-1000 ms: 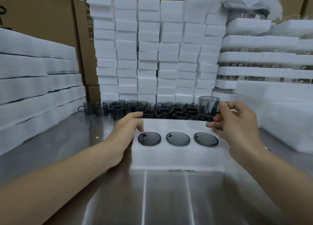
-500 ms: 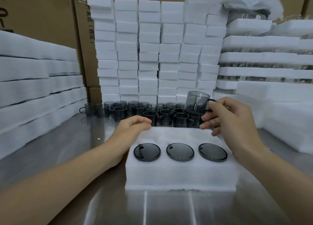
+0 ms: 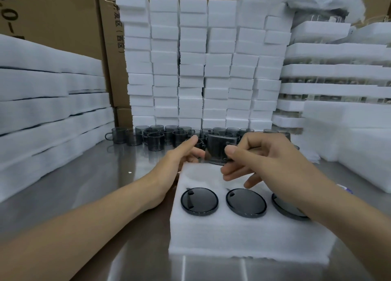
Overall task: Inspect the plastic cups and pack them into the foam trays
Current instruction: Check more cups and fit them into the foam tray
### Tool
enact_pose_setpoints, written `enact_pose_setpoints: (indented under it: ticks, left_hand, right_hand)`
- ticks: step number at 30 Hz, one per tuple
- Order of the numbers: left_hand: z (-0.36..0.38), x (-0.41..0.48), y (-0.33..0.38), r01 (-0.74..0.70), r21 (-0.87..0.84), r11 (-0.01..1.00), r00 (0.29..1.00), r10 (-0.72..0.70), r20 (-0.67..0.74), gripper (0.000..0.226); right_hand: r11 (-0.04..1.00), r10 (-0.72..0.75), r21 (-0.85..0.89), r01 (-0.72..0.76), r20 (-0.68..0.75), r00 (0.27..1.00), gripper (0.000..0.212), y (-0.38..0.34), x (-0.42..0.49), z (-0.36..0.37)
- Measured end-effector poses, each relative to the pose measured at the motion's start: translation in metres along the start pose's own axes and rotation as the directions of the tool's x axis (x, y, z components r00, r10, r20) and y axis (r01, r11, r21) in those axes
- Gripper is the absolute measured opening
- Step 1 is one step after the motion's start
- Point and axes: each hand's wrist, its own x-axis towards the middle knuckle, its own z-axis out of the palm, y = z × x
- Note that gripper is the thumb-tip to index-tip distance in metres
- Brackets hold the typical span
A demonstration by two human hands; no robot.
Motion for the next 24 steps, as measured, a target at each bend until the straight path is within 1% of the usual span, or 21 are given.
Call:
enact_pose_setpoints:
  ticks: [2,3,5,8,13,17,20,24]
  left_hand:
    - [-0.003,-0.002,-0.001,0.039,-0.020,0.999,0.993,-0.036,0.112,0.094]
    - [-0.003,-0.004,0.000,0.053,-0.032,0.998,0.989,-0.048,0.139,0.092]
    - [0.000,-0.003,0.001,0.043,-0.048,0.998,0.992,-0.037,0.117,0.086]
    - [0.006,-0.001,-0.002,-0.003,-0.042,0.999,0.998,0.006,0.055,0.085]
    - [0.007,-0.001,-0.006,-0.021,-0.107,0.994,0.999,0.025,0.037,0.080]
    - [0.010,-0.004,-0.004,-0.045,-0.172,0.984,0.998,0.050,0.028,0.073]
    - [0.010,-0.011,0.001,-0.056,-0.186,0.981,0.998,0.060,0.014,0.060]
    - [0.015,-0.019,0.007,-0.078,-0.183,0.980,0.997,0.078,-0.004,0.052]
  right_hand:
    - [0.998,-0.037,-0.057,0.040,0.042,0.998,0.031,-0.001,-0.003,0.007]
    - [0.994,-0.055,-0.096,0.059,0.049,0.997,0.031,-0.001,-0.004,0.009]
    - [0.983,-0.069,-0.166,0.077,0.057,0.996,0.031,-0.001,-0.004,0.011]
    - [0.968,-0.058,-0.239,0.078,0.090,0.994,0.032,0.000,-0.005,0.009]
    - [0.925,-0.068,-0.366,0.099,0.095,0.993,0.036,-0.001,-0.007,0.009]
    - [0.917,-0.063,-0.388,0.093,0.090,0.994,0.032,0.001,-0.006,0.010]
    - [0.927,-0.077,-0.358,0.108,0.100,0.992,0.026,0.002,-0.004,0.009]
    - [0.943,-0.086,-0.307,0.126,0.140,0.986,0.021,0.004,-0.004,0.010]
